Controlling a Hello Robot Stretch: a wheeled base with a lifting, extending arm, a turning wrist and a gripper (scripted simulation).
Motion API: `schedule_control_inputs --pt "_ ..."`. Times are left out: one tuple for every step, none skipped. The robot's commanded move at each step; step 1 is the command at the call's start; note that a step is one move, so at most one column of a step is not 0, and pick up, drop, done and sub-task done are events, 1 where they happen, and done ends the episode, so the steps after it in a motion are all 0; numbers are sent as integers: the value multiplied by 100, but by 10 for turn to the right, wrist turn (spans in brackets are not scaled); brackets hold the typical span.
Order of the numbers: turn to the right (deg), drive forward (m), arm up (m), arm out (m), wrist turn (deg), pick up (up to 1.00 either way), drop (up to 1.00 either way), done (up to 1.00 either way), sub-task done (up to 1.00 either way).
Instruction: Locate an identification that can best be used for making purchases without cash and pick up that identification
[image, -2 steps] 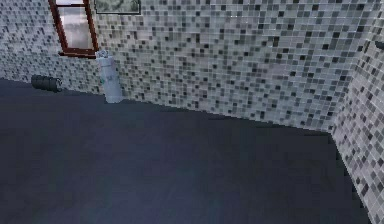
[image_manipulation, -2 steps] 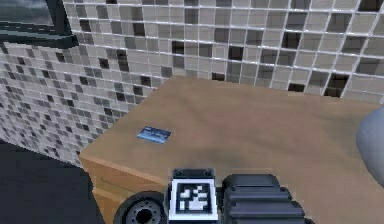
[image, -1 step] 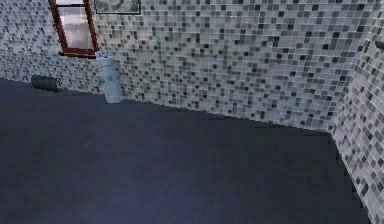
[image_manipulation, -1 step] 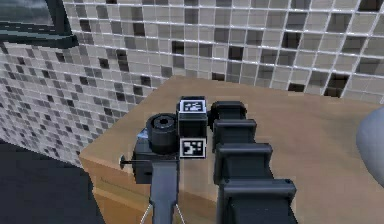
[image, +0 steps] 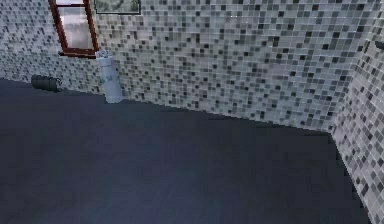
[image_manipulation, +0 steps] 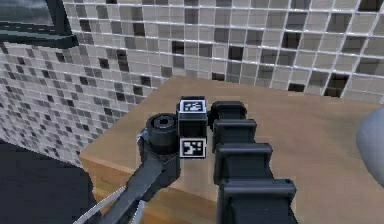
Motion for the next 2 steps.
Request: schedule_control_inputs --pt "0 0 0 0 450 0 0 0 0" --pt "0 0 0 0 450 0 0 0 0"
